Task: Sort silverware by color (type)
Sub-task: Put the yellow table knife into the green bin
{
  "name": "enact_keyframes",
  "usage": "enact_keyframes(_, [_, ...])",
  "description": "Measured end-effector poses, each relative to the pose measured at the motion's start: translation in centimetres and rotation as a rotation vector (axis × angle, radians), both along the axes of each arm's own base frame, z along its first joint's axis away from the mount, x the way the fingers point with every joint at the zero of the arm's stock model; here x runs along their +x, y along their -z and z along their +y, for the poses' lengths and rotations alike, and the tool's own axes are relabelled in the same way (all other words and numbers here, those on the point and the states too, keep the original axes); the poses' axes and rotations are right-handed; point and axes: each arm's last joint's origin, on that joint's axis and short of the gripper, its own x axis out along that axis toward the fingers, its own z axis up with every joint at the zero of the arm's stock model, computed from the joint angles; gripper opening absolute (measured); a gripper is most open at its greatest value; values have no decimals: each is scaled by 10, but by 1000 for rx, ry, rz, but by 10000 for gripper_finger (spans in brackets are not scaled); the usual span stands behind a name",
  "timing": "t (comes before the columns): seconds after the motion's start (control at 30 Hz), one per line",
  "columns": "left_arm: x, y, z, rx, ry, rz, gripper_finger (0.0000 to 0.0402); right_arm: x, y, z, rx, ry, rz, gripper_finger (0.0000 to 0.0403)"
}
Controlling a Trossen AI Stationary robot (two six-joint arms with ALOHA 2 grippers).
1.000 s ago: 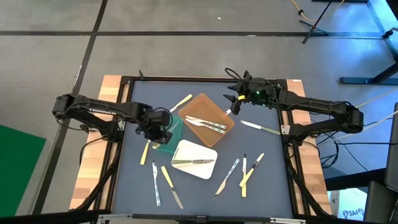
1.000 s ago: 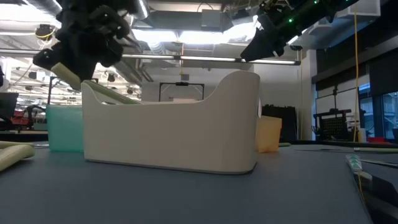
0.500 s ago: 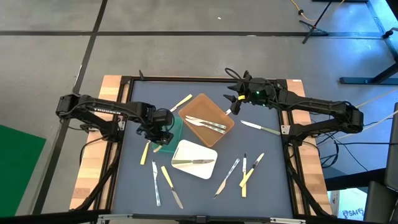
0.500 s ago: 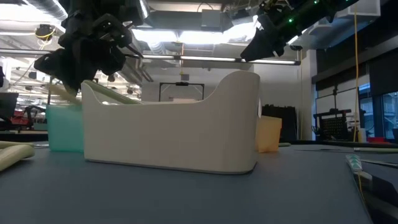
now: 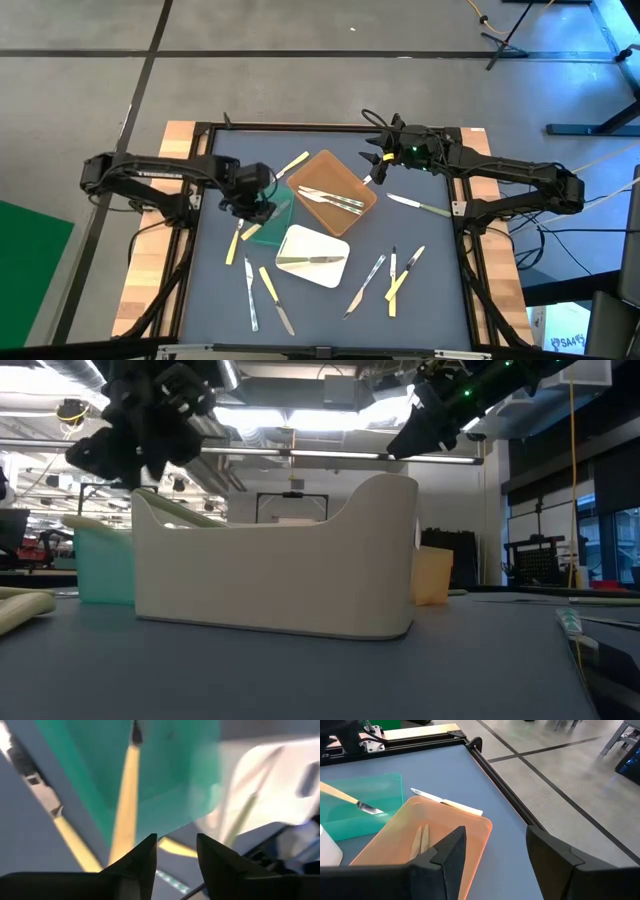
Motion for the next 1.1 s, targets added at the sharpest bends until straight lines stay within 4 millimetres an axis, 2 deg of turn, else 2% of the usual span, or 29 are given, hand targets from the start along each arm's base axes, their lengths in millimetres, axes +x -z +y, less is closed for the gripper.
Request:
enact_keyframes(0.1, [-3,-10,9,31,-48,-94,132,0,0,0,0,0,0,195])
enact_keyframes(0.23, [-1,-25,29,168,-92,-281,132,0,0,0,0,0,0,195])
enact_keyframes(0.4, [7,-44,64,468,-87,-521,132,0,0,0,0,0,0,195])
enact_keyframes(0.47, [8,-47,79,611,-76,-561,132,0,0,0,0,1,0,195])
enact_keyframes(0.57, [5,-47,103,792,-73,-530,132,0,0,0,0,0,0,195])
enact_keyframes(0.67, [-1,-39,126,899,-72,-433,132,0,0,0,0,0,0,195])
enact_keyframes(0.83, [-3,-12,157,911,-52,-283,132,0,0,0,0,0,1,195])
enact_keyframes(1.1, [12,42,181,834,92,-143,132,0,0,0,1,0,1,195])
